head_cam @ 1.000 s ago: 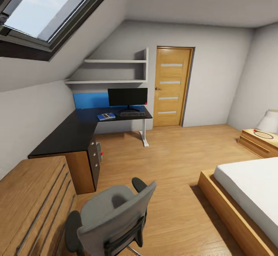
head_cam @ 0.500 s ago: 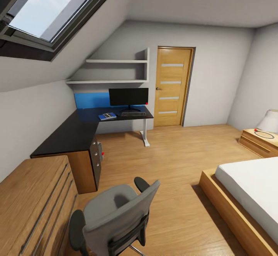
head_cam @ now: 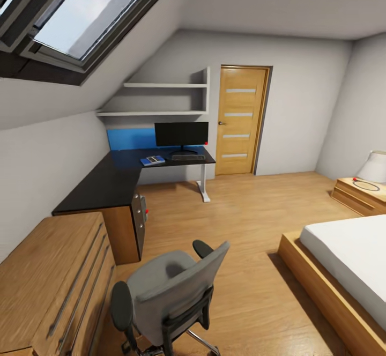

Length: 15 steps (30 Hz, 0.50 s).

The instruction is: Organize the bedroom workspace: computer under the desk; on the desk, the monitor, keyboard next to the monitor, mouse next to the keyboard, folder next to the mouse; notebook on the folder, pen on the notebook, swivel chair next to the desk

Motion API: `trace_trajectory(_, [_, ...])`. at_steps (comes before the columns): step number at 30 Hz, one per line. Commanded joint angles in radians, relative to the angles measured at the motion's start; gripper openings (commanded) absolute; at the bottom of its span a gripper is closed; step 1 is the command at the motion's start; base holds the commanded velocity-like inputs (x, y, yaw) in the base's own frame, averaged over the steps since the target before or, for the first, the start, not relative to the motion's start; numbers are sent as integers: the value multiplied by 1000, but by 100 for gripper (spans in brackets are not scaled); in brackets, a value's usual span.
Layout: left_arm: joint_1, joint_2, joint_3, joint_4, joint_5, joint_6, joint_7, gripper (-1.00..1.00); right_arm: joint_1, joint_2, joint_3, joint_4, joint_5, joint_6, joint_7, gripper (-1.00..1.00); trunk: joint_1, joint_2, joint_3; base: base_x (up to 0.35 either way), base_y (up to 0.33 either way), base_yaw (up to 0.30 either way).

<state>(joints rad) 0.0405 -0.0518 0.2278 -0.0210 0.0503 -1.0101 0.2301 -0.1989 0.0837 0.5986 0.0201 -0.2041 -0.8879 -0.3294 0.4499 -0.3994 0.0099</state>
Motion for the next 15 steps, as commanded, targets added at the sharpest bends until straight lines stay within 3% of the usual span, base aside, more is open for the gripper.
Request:
trace_trajectory(1, [1,0,-1,-2,5,-1,-2,100,-1,1,9,2,-8,-3,-2,100,0,-1,0,-108,88,0])
trace_trajectory(15, [1,0,-1,-2,5,-1,-2,100,-1,1,9,3,-8,-3,-2,100,0,-1,0,-29,24,6])
